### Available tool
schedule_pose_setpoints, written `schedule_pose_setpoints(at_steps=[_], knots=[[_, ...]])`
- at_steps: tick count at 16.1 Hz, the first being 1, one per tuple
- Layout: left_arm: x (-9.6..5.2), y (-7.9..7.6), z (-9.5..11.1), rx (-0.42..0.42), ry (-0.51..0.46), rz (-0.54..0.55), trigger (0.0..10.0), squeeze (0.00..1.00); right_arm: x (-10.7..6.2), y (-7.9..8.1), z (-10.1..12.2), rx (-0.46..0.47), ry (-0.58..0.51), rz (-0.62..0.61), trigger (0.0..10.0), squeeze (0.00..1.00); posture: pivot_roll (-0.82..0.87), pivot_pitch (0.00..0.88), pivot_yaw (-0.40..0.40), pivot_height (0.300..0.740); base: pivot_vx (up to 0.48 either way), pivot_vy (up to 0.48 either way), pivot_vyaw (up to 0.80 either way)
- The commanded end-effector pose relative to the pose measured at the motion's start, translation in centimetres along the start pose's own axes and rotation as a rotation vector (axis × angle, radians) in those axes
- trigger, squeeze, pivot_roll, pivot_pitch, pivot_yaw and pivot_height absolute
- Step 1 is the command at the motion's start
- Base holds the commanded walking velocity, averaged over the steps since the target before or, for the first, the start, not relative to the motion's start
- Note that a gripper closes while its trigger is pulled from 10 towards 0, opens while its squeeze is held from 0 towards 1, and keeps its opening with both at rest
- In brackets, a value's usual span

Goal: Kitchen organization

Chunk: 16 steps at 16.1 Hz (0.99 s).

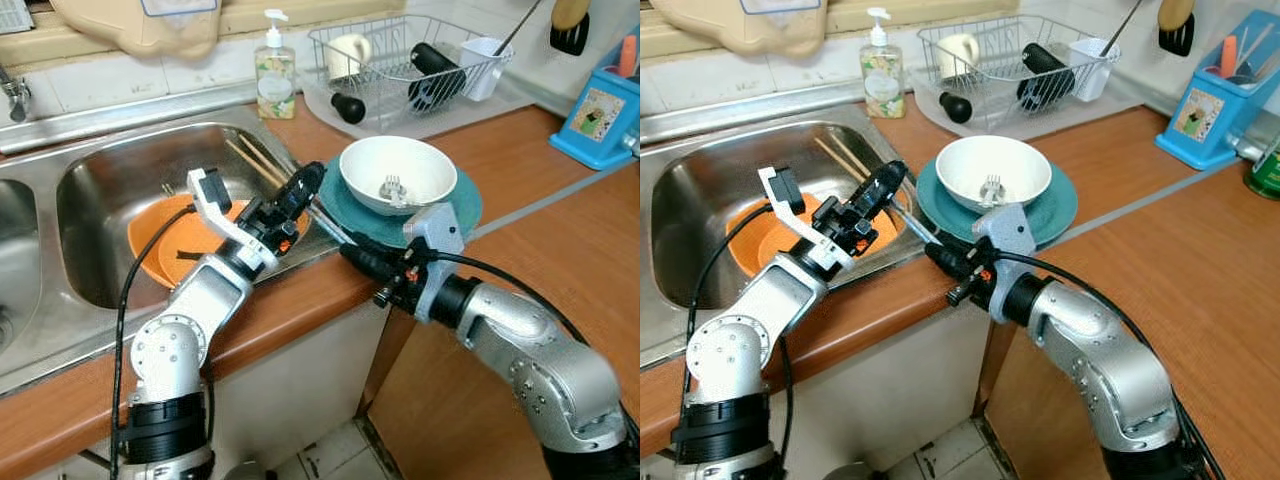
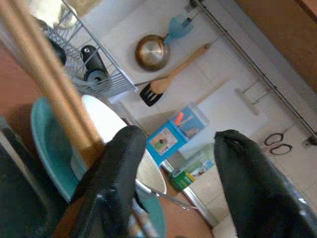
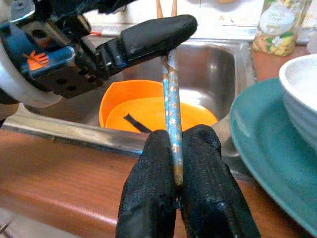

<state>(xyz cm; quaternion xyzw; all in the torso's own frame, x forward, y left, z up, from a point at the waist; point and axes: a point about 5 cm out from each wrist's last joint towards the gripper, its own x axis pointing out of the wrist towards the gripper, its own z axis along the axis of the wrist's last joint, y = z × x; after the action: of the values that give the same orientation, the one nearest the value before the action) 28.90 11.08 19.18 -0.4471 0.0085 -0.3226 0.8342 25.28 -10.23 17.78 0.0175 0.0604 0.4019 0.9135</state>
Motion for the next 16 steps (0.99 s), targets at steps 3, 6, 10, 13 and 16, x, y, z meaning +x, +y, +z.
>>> schedule_pose_setpoints(at_steps=[3, 6, 10, 13, 16], knots=[[-1.4, 1.2, 0.7, 0.076, 0.02, 0.081, 0.6, 0.0, 0.1, -1.6, 0.4, -0.008, -0.061, -0.15, 0.0, 0.0, -0.02, 0.0, 0.043, 0.74, 0.0, 0.0, 0.0], [-1.6, 1.7, 0.4, 0.078, 0.052, 0.097, 10.0, 0.52, 0.3, -1.2, 0.4, 0.006, -0.073, -0.119, 0.0, 0.0, -0.01, 0.0, 0.043, 0.74, 0.0, 0.0, 0.0], [-1.3, 1.6, 0.3, 0.046, 0.042, 0.088, 10.0, 1.0, 0.5, -0.2, 0.1, 0.011, -0.065, -0.055, 0.0, 0.0, -0.02, 0.0, 0.047, 0.74, 0.0, 0.0, 0.0], [-0.5, 2.0, -0.8, 0.034, 0.08, 0.116, 10.0, 0.0, 0.5, 0.8, -0.2, 0.015, -0.042, 0.031, 0.0, 0.0, -0.02, 0.0, 0.049, 0.74, 0.0, 0.0, 0.0], [-0.1, 2.0, -1.1, 0.038, 0.09, 0.108, 0.9, 0.0, 0.4, 1.3, -0.8, 0.012, 0.006, 0.08, 0.0, 0.0, -0.02, 0.0, 0.049, 0.74, 0.0, 0.0, 0.0]])
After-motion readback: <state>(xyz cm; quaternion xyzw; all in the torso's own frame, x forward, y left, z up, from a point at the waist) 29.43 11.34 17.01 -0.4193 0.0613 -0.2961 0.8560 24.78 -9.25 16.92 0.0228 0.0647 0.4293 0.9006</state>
